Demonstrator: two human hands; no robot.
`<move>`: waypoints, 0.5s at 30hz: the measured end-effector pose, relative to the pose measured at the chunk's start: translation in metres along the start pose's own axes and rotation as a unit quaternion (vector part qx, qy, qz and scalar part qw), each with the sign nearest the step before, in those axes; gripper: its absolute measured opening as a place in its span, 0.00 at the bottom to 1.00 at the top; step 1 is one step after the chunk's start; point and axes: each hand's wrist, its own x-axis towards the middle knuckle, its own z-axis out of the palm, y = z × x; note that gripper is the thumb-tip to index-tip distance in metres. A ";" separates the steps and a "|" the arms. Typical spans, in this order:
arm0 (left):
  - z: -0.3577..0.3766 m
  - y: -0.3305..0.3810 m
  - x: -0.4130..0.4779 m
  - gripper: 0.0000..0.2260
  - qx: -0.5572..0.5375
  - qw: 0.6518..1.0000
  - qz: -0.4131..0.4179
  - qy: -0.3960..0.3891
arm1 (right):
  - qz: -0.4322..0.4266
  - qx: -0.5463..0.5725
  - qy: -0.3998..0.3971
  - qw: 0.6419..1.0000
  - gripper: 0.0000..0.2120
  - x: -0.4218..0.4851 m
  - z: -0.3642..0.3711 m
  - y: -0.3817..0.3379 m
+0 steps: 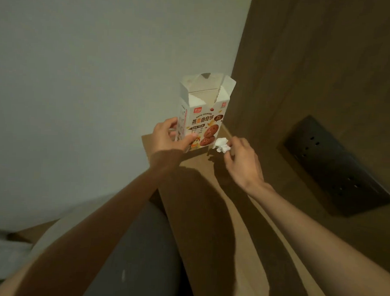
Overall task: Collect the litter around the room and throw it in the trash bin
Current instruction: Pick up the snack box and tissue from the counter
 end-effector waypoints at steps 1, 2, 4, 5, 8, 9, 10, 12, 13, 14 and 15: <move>-0.011 0.008 -0.018 0.24 0.000 1.000 0.000 0.007 | -0.006 0.011 0.005 1.000 0.08 -0.018 -0.010 -0.006; -0.021 0.015 -0.038 0.24 0.000 1.000 -0.001 0.012 | -0.012 0.024 0.011 1.000 0.06 -0.036 -0.021 -0.013; -0.042 0.028 -0.082 0.24 -0.004 1.000 0.008 0.025 | -0.027 0.052 0.024 0.998 0.03 -0.076 -0.042 -0.027; -0.052 0.034 -0.105 0.24 -0.004 0.999 0.015 0.032 | -0.035 0.064 0.028 0.997 0.02 -0.097 -0.052 -0.034; -0.082 0.056 -0.177 0.23 -0.004 0.998 0.020 0.054 | -0.056 0.084 0.036 0.994 0.01 -0.162 -0.084 -0.054; -0.093 0.065 -0.200 0.24 -0.010 0.998 0.017 0.061 | -0.060 0.087 0.038 0.994 0.02 -0.183 -0.094 -0.061; -0.103 0.073 -0.221 0.24 -0.016 0.998 0.014 0.066 | -0.064 0.091 0.041 0.993 0.02 -0.204 -0.104 -0.068; -0.124 0.088 -0.262 0.24 -0.017 0.997 0.016 0.072 | -0.070 0.101 0.048 0.991 0.03 -0.243 -0.125 -0.082; -0.134 0.095 -0.281 0.24 -0.016 0.997 0.017 0.074 | -0.072 0.104 0.050 0.991 0.03 -0.261 -0.135 -0.089; -0.145 0.100 -0.299 0.24 -0.017 0.997 0.018 0.074 | -0.074 0.108 0.052 0.990 0.03 -0.278 -0.144 -0.097; -0.155 0.105 -0.317 0.24 -0.017 0.997 0.020 0.074 | -0.077 0.111 0.053 0.989 0.04 -0.294 -0.152 -0.104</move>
